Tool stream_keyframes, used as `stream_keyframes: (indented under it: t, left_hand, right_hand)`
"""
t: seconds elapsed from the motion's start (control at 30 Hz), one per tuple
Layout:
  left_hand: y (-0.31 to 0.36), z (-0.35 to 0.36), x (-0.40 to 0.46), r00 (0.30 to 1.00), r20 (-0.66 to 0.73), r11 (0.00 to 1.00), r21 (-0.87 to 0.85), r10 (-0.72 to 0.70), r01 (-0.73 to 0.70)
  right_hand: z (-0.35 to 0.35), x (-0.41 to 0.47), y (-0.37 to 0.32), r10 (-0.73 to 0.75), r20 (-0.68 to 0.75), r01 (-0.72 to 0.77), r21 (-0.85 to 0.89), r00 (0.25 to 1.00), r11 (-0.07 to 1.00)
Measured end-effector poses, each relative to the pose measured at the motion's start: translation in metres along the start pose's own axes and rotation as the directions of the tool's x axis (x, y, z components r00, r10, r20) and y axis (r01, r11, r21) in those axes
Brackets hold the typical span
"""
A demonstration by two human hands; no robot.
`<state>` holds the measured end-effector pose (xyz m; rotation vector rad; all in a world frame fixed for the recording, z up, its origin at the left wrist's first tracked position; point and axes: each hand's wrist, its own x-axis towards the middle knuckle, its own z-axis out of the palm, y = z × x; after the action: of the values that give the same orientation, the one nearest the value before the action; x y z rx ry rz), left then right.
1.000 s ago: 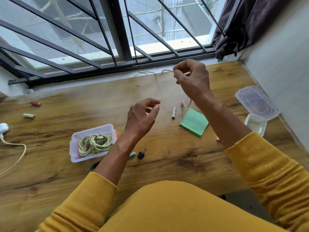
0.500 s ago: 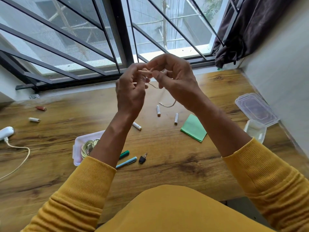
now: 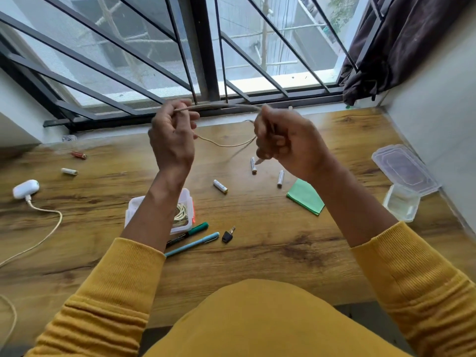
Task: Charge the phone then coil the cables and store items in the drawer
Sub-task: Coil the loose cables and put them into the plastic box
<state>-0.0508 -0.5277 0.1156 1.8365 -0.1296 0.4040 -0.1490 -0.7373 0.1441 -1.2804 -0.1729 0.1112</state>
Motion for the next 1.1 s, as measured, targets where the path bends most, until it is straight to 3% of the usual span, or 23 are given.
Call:
stream_keyframes:
  t: [0.07,0.13,0.33,0.47,0.6,0.73,0.83,0.97,1.1]
  left_hand:
    - [-0.004,-0.002,-0.01,0.999,0.039,0.993,0.111,0.032,-0.036]
    - [-0.007,-0.002,-0.023,0.992,0.106,0.97,0.226,0.068,-0.09]
    - [-0.016,-0.002,-0.062,0.917,0.342,0.838,0.422,0.207,-0.347]
    - [-0.022,-0.004,-0.071,0.876,0.435,0.795,0.447,0.207,-0.41]
    - [-0.018,-0.01,-0.072,0.771,0.588,0.795,0.333,0.245,-0.506]
    - [-0.009,-0.019,-0.071,0.681,0.685,0.802,0.241,0.258,-0.546]
    - [-0.005,-0.023,-0.066,0.671,0.685,0.81,0.205,0.282,-0.55]
    - [-0.003,-0.028,-0.05,0.692,0.654,0.827,0.18,0.304,-0.533]
    - [0.001,-0.031,-0.038,0.691,0.639,0.832,0.14,0.338,-0.537]
  right_hand:
    - [0.003,0.004,-0.007,-0.019,0.06,0.001,0.288,0.998,0.958]
    - [0.004,0.01,-0.011,-0.06,0.022,0.045,0.422,0.998,0.906]
    - [0.013,0.029,-0.006,0.025,-0.256,0.077,0.38,0.966,0.922]
    - [0.022,0.035,0.01,0.011,-0.263,0.104,0.417,0.965,0.903]
    - [0.033,0.039,0.017,0.008,-0.287,0.108,0.385,0.958,0.916]
    - [0.039,0.046,0.023,-0.012,-0.328,0.097,0.245,0.945,0.965]
    - [0.043,0.049,0.027,-0.115,-0.361,0.124,0.004,0.926,0.992]
    - [0.045,0.052,0.037,-0.299,-0.209,0.226,-0.313,0.931,0.923]
    - [0.048,0.047,0.043,-0.268,-0.151,0.146,-0.544,0.952,0.826]
